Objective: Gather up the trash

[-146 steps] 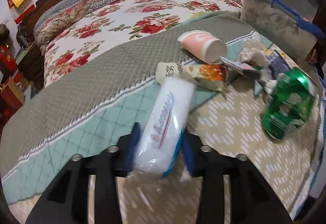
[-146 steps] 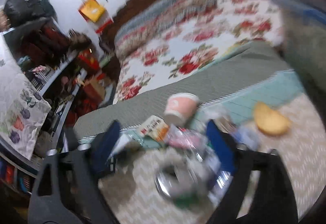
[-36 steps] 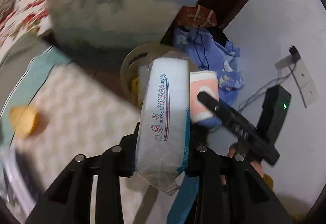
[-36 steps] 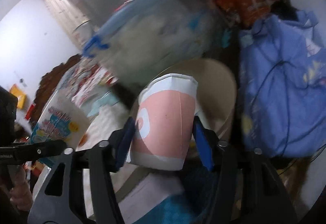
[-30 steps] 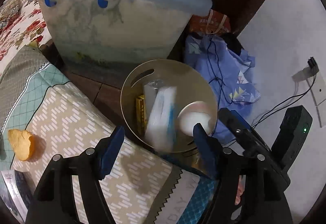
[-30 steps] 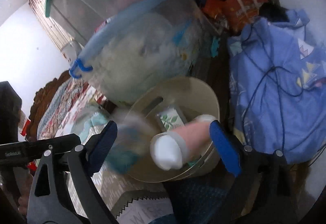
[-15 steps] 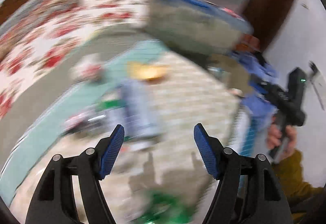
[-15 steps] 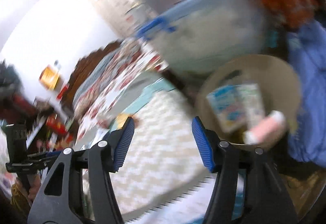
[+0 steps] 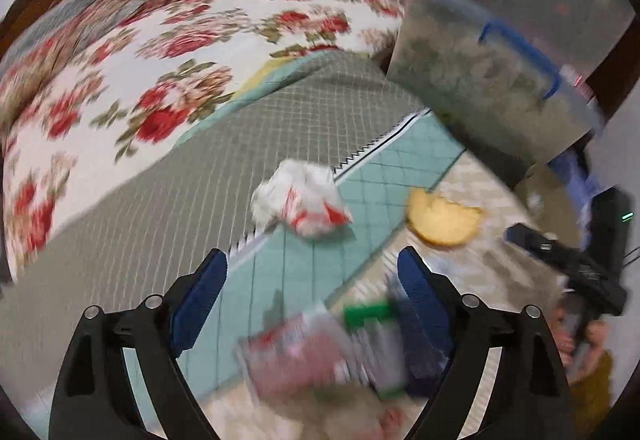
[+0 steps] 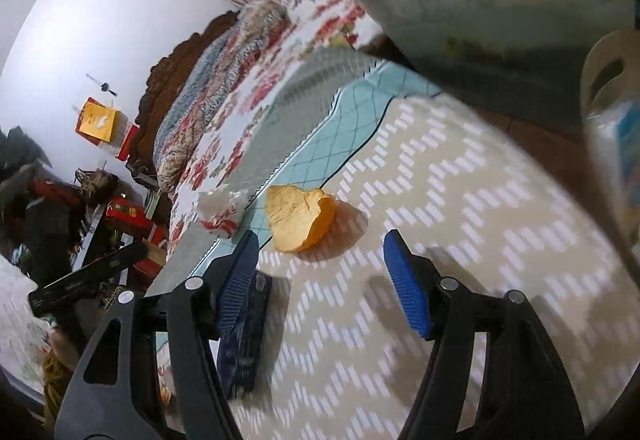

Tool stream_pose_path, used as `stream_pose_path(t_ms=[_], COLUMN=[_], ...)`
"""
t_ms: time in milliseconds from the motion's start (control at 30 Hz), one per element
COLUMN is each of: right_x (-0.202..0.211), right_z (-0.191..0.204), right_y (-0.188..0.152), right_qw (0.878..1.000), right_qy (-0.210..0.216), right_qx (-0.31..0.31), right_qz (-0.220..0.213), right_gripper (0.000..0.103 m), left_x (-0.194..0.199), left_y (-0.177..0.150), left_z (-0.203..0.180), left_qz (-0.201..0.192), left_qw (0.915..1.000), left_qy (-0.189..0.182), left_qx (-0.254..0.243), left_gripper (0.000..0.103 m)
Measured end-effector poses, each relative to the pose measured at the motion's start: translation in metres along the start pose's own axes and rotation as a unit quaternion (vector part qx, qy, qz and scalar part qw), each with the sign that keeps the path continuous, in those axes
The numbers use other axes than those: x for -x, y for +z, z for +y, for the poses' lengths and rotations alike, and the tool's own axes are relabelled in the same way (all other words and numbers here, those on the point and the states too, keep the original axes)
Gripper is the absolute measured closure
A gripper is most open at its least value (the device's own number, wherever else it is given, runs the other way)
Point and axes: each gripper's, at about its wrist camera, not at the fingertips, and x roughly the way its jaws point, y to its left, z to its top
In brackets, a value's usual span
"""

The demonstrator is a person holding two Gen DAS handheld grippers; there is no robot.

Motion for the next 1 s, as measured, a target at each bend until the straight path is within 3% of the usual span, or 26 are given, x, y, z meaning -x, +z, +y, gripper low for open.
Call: stream_pose_path(t_ms=[67,167,200,267,300,333,367,467,533,633,733,867,1000], right_x=[-0.014,-0.033,-0.040,-0.052,-0.059,-0.067,-0.070,-0.069,-0.051,-0.015,0.025,0.072,0.105], right_z=[0.001,0.006,0.008,0.011,0.014,0.015,0.015,0.012,0.016,0.017,0.002,-0.014,-0.023], right_y=[0.004,0.010,0.012,0.014,0.015,0.016,0.012,0.004,-0.007,-0.028,-0.055,-0.101,-0.155], right_qw=[1.000,0.999,0.999,0.999,0.999,0.999,0.998,0.998,0.999,1.000,1.000,0.999,0.999], right_qy=[0.000,0.001,-0.001,-0.004,-0.002,-0.003,-0.003,0.016,0.013,0.005,0.005,-0.014,-0.016], right_qx=[-0.007,-0.006,-0.003,-0.003,-0.002,-0.002,-0.006,-0.028,-0.015,-0.004,-0.018,-0.025,-0.039], right_qz=[0.015,0.035,0.043,0.051,0.048,0.053,0.060,0.060,0.042,0.010,-0.013,-0.040,-0.033], right_gripper=[0.036,0.036,0.036,0.040,0.047,0.070,0.086,0.088,0.088,0.088,0.088,0.088,0.088], left_x=[-0.029,-0.061,-0.069,-0.081,-0.086,-0.088,-0.086,-0.060,-0.030,0.037,0.095,0.141,0.160], left_y=[0.014,0.021,0.021,0.018,0.017,0.013,0.010,-0.004,-0.018,-0.059,-0.118,-0.198,-0.272], left_z=[-0.003,0.002,0.004,0.006,0.008,0.010,0.013,0.020,0.024,0.025,0.027,0.034,0.027], left_qz=[0.016,0.046,0.054,0.070,0.078,0.081,0.075,0.050,0.032,-0.016,-0.057,-0.068,-0.045], left_qw=[0.9995,0.9984,0.9980,0.9966,0.9957,0.9953,0.9957,0.9977,0.9989,0.9990,0.9970,0.9954,0.9954], left_qy=[0.026,0.032,0.032,0.041,0.049,0.052,0.052,0.042,0.014,-0.028,-0.043,-0.053,-0.067], left_qx=[-0.011,0.008,0.012,0.012,0.009,0.010,0.014,0.019,0.032,0.032,0.030,0.041,0.053], left_gripper=[0.019,0.023,0.030,0.056,0.081,0.081,0.082,0.082,0.082,0.082,0.082,0.082,0.081])
